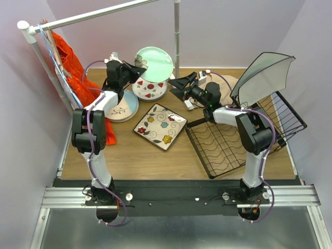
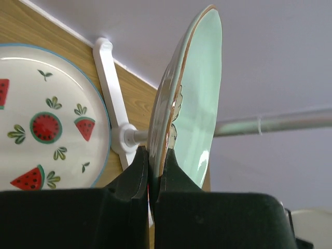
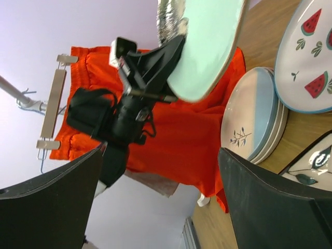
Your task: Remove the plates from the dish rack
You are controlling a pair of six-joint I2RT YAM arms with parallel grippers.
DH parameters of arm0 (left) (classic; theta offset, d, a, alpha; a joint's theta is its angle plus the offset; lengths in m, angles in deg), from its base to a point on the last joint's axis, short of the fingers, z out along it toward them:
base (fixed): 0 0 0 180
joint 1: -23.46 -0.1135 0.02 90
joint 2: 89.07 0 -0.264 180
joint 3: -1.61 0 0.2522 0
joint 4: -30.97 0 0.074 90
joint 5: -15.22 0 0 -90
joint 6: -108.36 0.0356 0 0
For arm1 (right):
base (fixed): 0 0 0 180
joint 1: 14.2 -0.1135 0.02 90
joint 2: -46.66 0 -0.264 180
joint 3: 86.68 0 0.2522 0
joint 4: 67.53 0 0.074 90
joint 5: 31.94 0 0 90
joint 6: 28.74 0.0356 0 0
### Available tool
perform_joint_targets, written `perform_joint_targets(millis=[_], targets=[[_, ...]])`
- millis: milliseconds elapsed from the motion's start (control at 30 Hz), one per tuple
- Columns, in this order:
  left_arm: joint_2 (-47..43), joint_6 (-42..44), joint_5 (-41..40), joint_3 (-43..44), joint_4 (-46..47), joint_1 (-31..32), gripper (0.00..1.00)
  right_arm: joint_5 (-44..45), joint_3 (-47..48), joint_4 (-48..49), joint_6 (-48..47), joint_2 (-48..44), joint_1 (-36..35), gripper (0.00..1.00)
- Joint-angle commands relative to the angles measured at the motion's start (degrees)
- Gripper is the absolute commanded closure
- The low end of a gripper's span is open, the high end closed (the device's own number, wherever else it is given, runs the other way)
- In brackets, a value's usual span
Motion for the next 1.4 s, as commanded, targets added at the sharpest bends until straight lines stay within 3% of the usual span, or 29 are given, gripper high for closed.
perform_joint_targets(millis=[0,267,433,700,967,1367], targets=[[0.66,-7.76,-6.09,5.42,10.57,-2.77,1.0,-3.53,-1.64,2.45,-3.97,-4.44,-0.18,0.0],[-3.3,-10.57,-22.88,-0.45,10.4,-3.91,1.0,-6.69,-3.13,2.45,-1.16,-7.25,-0.89,0.01],[-3.83,-19.07,-33.34,-4.06,10.13,-3.91,1.0,-6.87,-4.54,2.1,-1.59,-13.66,-0.89,0.01],[-1.28,-25.33,-45.03,1.38,-2.95,-3.3,1.0,-4.15,-6.82,-2.46,-5.81,-23.68,-0.71,0.01],[2.5,-30.52,-49.26,5.16,-10.87,-3.3,1.0,-2.21,-7.79,-5.19,-8.71,-29.4,-0.62,0.01],[5.83,-31.32,-51.99,8.23,-9.55,-3.3,1.0,2.27,-8.85,-10.73,-14.16,-36.34,-0.54,0.0]])
